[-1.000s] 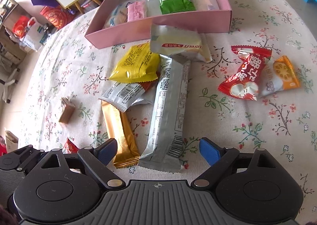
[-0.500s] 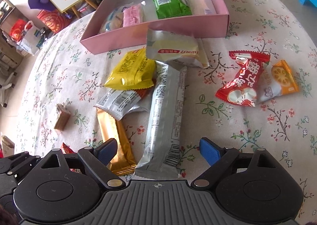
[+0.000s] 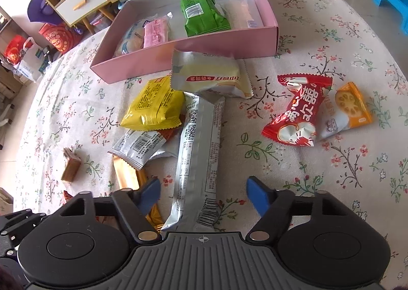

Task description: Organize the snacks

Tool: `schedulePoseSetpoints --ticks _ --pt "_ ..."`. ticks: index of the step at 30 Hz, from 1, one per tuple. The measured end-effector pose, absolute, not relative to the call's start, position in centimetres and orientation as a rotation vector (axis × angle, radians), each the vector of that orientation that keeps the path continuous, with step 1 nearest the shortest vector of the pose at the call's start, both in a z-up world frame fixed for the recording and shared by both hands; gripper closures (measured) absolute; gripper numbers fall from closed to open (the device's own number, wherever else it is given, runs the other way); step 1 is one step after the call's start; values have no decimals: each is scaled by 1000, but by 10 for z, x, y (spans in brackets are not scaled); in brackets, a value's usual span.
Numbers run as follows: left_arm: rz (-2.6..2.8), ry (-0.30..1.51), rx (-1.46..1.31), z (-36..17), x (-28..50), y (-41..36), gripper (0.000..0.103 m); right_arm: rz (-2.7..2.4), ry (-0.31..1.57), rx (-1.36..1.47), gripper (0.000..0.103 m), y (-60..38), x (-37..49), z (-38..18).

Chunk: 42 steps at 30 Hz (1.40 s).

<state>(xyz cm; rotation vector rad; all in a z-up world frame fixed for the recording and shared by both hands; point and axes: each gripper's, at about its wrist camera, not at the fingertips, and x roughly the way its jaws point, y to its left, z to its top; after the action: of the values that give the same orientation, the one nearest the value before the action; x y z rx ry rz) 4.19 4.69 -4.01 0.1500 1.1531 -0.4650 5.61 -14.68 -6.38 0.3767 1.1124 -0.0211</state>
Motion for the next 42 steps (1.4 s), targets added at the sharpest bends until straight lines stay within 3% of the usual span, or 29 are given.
schedulePoseSetpoints --ticks 9,42 --pt "-474 1149 131 -39 42 48 55 -2 1115 367 73 -146 57 -64" --pt "-465 1088 31 -17 56 51 55 74 1014 641 74 -193 36 -17"
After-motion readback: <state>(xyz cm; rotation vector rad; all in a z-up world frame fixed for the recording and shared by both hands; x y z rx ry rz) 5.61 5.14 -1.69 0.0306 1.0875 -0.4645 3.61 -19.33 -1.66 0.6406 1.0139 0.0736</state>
